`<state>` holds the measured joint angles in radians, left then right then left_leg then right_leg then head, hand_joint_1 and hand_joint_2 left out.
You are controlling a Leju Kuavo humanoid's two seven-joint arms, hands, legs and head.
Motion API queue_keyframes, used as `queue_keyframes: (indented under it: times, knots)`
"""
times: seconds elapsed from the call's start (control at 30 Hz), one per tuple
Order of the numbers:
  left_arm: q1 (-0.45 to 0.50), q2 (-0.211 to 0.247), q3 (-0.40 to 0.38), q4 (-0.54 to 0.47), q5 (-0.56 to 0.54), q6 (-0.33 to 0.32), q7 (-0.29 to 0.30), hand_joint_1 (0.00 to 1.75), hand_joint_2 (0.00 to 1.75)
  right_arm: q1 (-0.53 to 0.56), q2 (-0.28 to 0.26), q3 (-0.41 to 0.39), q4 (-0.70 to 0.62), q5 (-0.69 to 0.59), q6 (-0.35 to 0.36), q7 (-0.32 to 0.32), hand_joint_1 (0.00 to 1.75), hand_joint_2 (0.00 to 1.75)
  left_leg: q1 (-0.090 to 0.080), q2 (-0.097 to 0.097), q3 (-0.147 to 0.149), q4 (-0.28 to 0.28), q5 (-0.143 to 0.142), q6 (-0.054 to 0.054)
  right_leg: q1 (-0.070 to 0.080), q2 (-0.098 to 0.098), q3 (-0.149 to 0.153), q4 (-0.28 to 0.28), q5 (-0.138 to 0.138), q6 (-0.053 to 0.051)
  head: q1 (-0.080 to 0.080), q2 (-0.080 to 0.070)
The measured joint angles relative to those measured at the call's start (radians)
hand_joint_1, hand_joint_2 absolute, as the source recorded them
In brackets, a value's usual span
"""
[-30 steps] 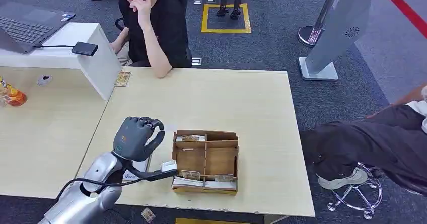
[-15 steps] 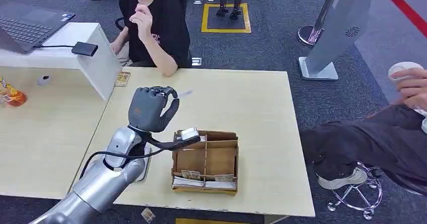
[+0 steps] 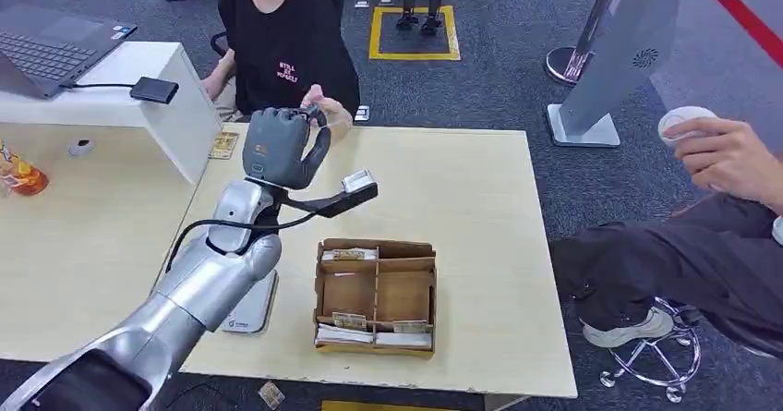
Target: Pass the card to the sensor for recognition and then transmit it.
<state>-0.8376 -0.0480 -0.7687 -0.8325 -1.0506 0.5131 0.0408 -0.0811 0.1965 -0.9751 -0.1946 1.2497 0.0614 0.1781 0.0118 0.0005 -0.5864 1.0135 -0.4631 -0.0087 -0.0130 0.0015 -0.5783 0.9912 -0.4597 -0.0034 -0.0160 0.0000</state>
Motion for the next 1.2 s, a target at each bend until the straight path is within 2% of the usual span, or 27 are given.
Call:
queue_keyframes:
  times: [0.27,0.83,0.87,1.0,1.2]
  knots:
    - [-0.051,-0.020,0.016,0.109,-0.008,0.008,0.011,1.75,1.75,0.000,0.000,0.011,0.001,0.007,0.001,0.002,0.00,0.00,0.000,0.000,0.000,0.000,0.000,0.000,0.000,0.000,0.000,0.000,0.000,0.000,0.000,0.000]
    - [-0.075,-0.009,0.036,0.214,-0.018,0.008,0.021,1.75,1.75,0.000,0.000,0.029,0.001,0.014,0.011,0.002,0.00,0.00,0.000,0.000,0.000,0.000,0.000,0.000,0.000,0.000,0.000,0.000,0.000,0.000,0.000,0.000]
    - [-0.073,-0.009,0.036,0.216,-0.018,0.003,0.021,0.00,1.75,-0.001,0.000,0.029,0.001,0.014,0.011,0.002,0.00,0.00,0.000,0.000,0.000,0.000,0.000,0.000,0.000,0.000,0.000,0.000,0.000,0.000,0.000,0.000]
    - [-0.066,-0.009,0.036,0.234,-0.015,-0.045,0.015,0.00,1.75,-0.001,0.000,0.029,0.001,0.013,0.013,0.003,0.00,0.00,0.000,0.000,0.000,0.000,0.000,0.000,0.000,0.000,0.000,0.000,0.000,0.000,0.000,0.000]
    - [-0.055,-0.010,0.035,0.254,-0.006,-0.051,0.008,0.00,1.75,-0.001,0.000,0.029,0.001,0.006,0.013,0.003,0.00,0.00,0.000,0.000,0.000,0.000,0.000,0.000,0.000,0.000,0.000,0.000,0.000,0.000,0.000,0.000]
